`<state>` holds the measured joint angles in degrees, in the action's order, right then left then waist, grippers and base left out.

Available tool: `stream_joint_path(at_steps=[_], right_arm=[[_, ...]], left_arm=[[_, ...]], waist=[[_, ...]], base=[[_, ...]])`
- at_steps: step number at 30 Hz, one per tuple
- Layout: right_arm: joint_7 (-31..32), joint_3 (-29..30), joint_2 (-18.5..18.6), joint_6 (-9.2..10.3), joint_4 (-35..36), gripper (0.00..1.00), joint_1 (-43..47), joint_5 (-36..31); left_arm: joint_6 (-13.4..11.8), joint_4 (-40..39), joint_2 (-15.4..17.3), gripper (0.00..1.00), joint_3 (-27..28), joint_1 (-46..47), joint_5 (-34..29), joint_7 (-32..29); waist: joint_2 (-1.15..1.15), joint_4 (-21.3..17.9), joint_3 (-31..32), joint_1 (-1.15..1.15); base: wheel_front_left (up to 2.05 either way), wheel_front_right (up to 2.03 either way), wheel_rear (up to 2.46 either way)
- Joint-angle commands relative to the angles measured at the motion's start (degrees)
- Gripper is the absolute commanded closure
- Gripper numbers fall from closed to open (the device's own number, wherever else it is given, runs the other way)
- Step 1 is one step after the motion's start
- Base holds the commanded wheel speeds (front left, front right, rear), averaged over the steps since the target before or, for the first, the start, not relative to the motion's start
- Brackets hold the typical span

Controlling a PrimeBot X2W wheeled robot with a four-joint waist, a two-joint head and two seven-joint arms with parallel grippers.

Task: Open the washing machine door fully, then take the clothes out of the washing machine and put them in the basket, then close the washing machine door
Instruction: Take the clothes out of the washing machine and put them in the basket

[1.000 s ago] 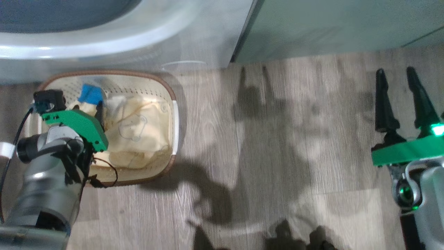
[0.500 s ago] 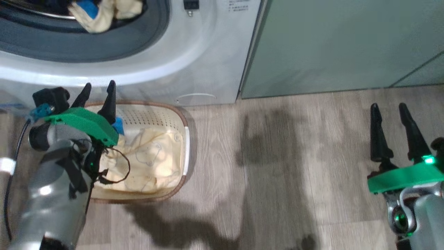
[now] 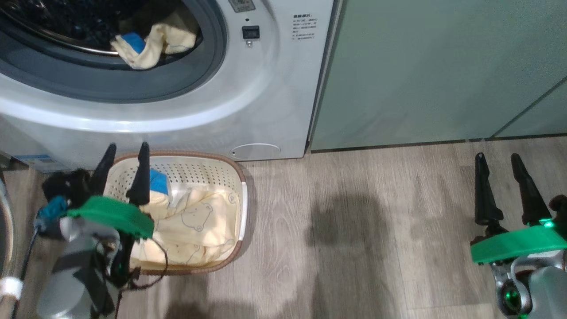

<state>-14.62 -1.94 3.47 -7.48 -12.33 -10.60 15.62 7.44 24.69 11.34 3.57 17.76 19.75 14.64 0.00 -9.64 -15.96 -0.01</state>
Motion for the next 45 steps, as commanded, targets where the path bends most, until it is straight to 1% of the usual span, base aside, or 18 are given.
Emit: stream_joint_path(at_steps=[1, 6, 12, 25, 45], right_arm=[[-0.4, -0.9, 0.5, -0.01, 2.0, 0.0, -0.1, -0.4], [-0.4, -0.9, 0.4, -0.01, 1.9, 0.0, 0.8, -0.6], [-0.4, -0.7, 0.4, -0.01, 2.7, 0.0, 2.2, -1.7], [-0.4, -0.2, 0.8, -0.01, 3.6, 0.0, 5.9, -3.1], [-0.4, 0.0, 1.5, -0.01, 3.9, 0.0, 7.1, -3.7]], left_arm=[[0.0, -2.5, 1.1, 0.0, 2.6, -0.1, -0.8, 0.4], [0.0, -4.8, -1.0, 0.0, 5.7, -4.0, -1.7, 0.4], [0.0, -6.9, -2.0, 0.0, 6.6, -7.3, -2.4, 0.4], [0.0, -8.6, -1.4, 0.0, 8.0, -12.7, -2.4, 0.4], [0.0, -8.5, -1.6, 0.0, 9.0, -14.5, -3.1, 0.4]], waist=[[0.0, 0.1, 0.3, 0.01], [0.0, 0.1, 1.6, 0.01], [0.0, 0.4, 3.9, 0.01], [0.0, 0.8, 9.9, 0.01], [0.0, 2.1, 12.5, 0.01]], base=[[0.0, 0.0, 0.0], [0.0, 0.0, 0.0], [0.0, 0.0, 0.0], [0.0, 0.0, 0.0], [0.0, 0.0, 0.0]])
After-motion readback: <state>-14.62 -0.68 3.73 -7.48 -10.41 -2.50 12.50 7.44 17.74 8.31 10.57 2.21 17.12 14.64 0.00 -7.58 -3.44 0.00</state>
